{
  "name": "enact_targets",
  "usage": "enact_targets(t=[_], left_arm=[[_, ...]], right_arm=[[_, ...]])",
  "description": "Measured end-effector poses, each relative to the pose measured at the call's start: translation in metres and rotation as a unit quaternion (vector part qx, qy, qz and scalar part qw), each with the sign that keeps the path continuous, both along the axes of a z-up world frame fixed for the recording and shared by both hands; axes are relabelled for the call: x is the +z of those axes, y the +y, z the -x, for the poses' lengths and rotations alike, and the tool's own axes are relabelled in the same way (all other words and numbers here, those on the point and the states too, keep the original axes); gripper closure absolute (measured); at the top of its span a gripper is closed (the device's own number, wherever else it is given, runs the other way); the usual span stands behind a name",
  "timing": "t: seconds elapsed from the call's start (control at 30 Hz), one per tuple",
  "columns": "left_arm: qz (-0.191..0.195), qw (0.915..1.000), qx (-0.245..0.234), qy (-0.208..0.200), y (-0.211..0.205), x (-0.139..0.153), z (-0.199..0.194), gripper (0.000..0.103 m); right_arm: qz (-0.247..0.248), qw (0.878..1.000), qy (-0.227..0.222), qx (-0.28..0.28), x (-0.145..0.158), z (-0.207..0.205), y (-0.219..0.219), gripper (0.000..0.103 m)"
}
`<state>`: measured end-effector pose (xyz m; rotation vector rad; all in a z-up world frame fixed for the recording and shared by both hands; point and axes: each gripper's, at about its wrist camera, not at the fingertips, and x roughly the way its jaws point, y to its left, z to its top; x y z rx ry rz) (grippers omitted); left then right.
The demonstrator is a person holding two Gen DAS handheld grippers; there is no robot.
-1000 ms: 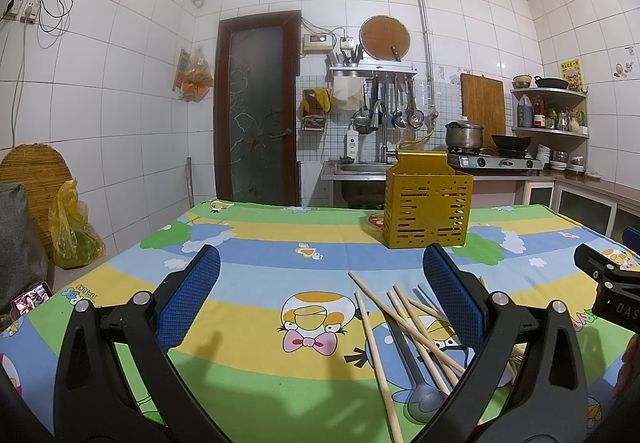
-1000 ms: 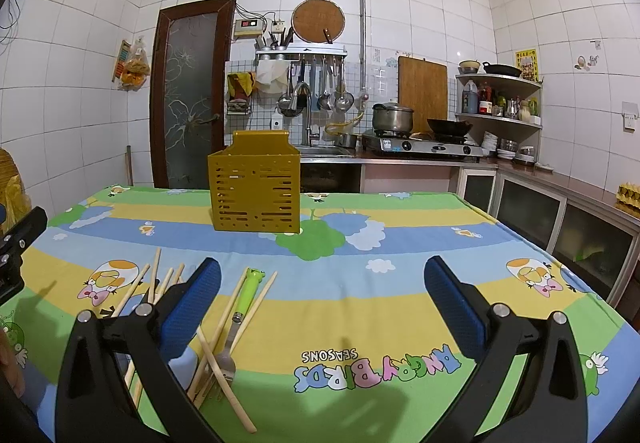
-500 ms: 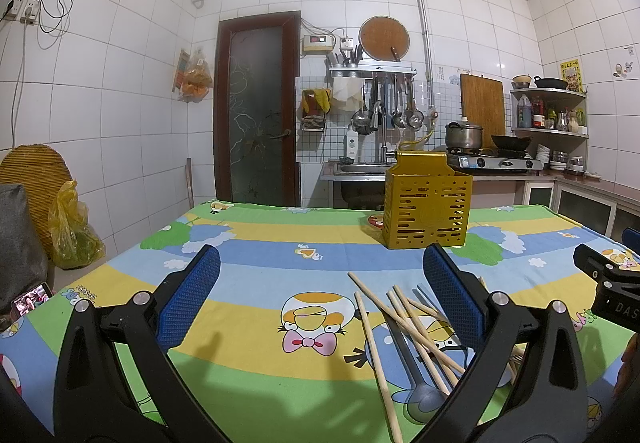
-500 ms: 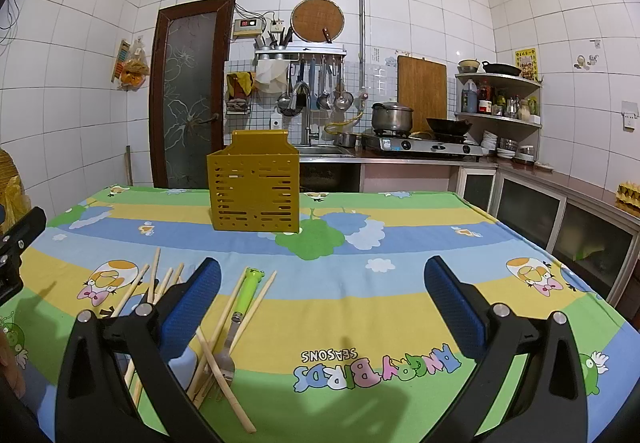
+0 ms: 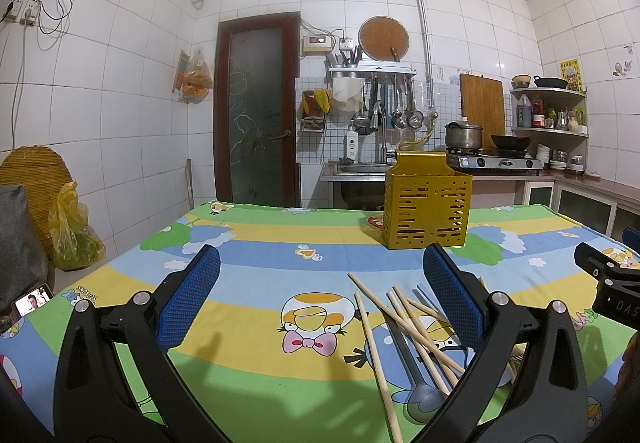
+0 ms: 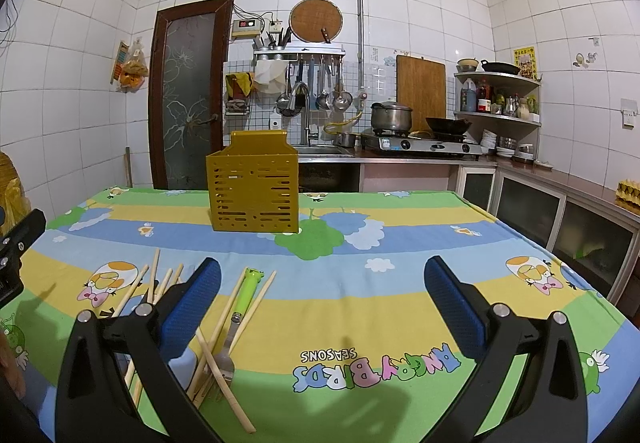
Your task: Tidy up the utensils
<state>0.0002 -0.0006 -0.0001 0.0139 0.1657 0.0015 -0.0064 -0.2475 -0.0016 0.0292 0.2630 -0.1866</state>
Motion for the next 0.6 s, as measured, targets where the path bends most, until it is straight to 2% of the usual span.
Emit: enact_targets(t=[0.6], left_arm=[[-0.001, 1.0, 0.0, 0.0, 0.0001, 0.0, 0.0001, 0.005]], right_arm=[[-0.001, 1.0, 0.001, 0.0, 0.0, -0.0001, -0.0004, 0.004]])
